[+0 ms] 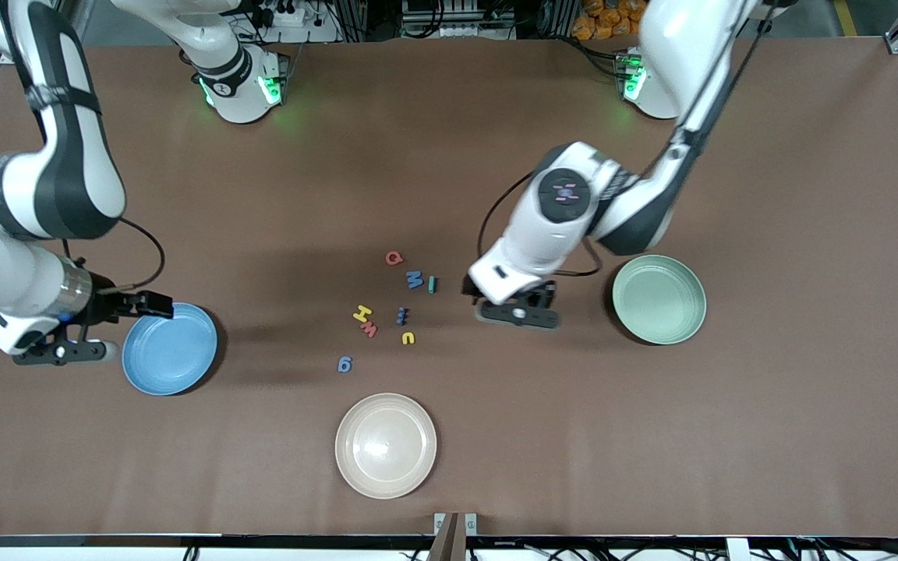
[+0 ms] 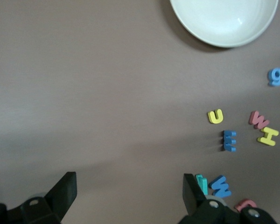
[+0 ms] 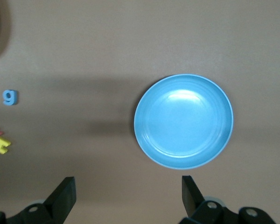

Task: Sort upper and lower case letters into plates
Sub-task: 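Lower the left gripper and grasp the teal letter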

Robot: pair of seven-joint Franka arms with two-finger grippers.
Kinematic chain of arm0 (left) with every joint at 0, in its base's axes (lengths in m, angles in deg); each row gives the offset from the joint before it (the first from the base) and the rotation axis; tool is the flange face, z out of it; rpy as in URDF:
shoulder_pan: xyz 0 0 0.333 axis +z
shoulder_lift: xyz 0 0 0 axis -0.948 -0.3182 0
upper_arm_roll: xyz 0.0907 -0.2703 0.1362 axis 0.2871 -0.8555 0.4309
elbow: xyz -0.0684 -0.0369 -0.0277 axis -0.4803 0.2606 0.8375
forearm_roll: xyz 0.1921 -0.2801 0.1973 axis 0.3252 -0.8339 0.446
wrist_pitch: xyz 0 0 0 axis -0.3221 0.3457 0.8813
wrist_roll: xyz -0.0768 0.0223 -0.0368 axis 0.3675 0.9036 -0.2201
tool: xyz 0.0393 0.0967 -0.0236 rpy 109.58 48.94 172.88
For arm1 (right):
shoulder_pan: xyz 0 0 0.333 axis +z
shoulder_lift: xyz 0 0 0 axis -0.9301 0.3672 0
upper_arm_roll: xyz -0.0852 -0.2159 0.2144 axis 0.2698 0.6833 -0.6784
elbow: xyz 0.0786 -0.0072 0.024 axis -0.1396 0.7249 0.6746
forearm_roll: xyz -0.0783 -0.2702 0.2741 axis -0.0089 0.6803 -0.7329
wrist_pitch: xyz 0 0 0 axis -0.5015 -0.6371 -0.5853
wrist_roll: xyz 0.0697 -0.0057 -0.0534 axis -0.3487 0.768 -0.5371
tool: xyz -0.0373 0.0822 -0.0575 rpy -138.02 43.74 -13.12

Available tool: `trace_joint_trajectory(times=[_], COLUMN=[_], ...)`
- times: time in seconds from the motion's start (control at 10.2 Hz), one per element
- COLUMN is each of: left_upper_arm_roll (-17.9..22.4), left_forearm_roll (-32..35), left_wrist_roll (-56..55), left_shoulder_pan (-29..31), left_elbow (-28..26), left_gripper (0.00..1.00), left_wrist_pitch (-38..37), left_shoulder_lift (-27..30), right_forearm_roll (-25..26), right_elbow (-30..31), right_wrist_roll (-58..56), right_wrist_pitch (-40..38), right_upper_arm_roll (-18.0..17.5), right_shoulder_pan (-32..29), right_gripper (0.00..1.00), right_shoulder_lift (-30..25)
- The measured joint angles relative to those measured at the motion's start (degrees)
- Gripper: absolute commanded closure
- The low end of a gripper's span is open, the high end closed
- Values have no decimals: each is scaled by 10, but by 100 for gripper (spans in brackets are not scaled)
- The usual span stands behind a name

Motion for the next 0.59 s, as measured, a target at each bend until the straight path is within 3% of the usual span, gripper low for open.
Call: trace_joint_trajectory(times=[0.39, 0.59], left_upper_arm_roll=[14, 66], left_forearm_roll=[19, 24], left_wrist_roll=[-83, -132], left_shoulder_pan=[-47, -107], left_elbow=[9, 26], left_gripper=[0, 0], left_wrist_pitch=[96, 99], left_shoulder_lift=[-71, -96], right_forearm_roll=[-2, -2], right_elbow=[-4, -4], right_wrist_roll=[0, 2], right_wrist_pitch=[22, 32], right_upper_arm_roll=[-7, -7], right_shoulder_pan=[22, 43], right_gripper=[0, 0], right_shoulder_lift=[43, 56])
